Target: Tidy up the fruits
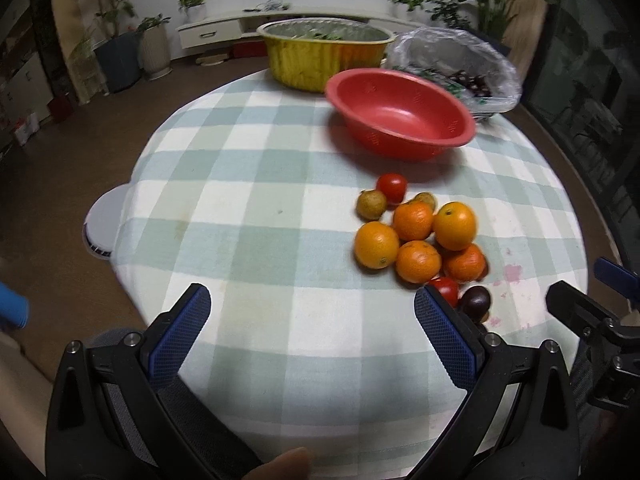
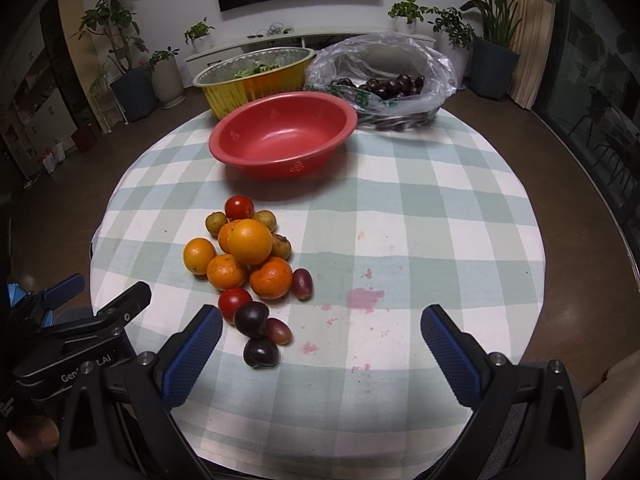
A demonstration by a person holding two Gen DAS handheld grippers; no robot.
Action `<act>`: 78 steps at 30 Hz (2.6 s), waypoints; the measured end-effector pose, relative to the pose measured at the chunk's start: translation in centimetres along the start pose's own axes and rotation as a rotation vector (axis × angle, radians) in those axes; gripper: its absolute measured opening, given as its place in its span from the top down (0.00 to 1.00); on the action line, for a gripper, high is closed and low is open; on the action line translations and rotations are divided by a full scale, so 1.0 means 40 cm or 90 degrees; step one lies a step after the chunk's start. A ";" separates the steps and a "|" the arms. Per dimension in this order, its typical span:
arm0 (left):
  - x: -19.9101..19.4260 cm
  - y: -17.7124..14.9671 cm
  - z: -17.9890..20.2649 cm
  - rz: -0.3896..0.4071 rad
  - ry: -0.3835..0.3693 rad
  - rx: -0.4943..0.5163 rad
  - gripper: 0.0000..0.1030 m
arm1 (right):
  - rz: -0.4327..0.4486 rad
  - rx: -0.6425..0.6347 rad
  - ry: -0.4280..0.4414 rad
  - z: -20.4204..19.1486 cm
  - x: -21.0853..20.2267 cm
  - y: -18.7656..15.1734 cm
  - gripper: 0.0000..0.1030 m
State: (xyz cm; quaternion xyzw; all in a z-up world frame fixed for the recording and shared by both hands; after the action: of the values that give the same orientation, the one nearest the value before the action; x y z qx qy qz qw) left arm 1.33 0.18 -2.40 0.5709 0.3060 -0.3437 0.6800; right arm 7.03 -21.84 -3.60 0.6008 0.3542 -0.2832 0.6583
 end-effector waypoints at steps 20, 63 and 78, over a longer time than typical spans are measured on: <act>0.064 -0.085 0.037 -0.115 -0.163 0.138 0.00 | -0.021 -0.012 0.237 0.021 0.045 -0.086 0.15; 0.184 0.053 0.017 -0.138 -0.240 0.393 0.53 | -0.059 -0.071 0.192 -0.051 0.141 -0.093 0.72; 0.243 0.052 0.068 -0.167 -0.280 0.529 0.53 | -0.055 -0.061 0.212 -0.031 0.144 -0.102 0.72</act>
State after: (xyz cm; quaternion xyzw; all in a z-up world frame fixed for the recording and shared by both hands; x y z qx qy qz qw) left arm 8.69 -3.43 -8.62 0.6644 0.0614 -0.6322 0.3939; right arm 7.01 -20.80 -10.70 0.5914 0.4972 -0.1904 0.6056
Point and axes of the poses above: each gripper's, at about its wrist camera, not at the fingertips, and x roughly the way its jaws point, z to its right, y to its top, the point moved 2 cm from there along x, roughly the way its jaws point, and after that the axes turned 11 degrees about -x, right-handed, at the moved point
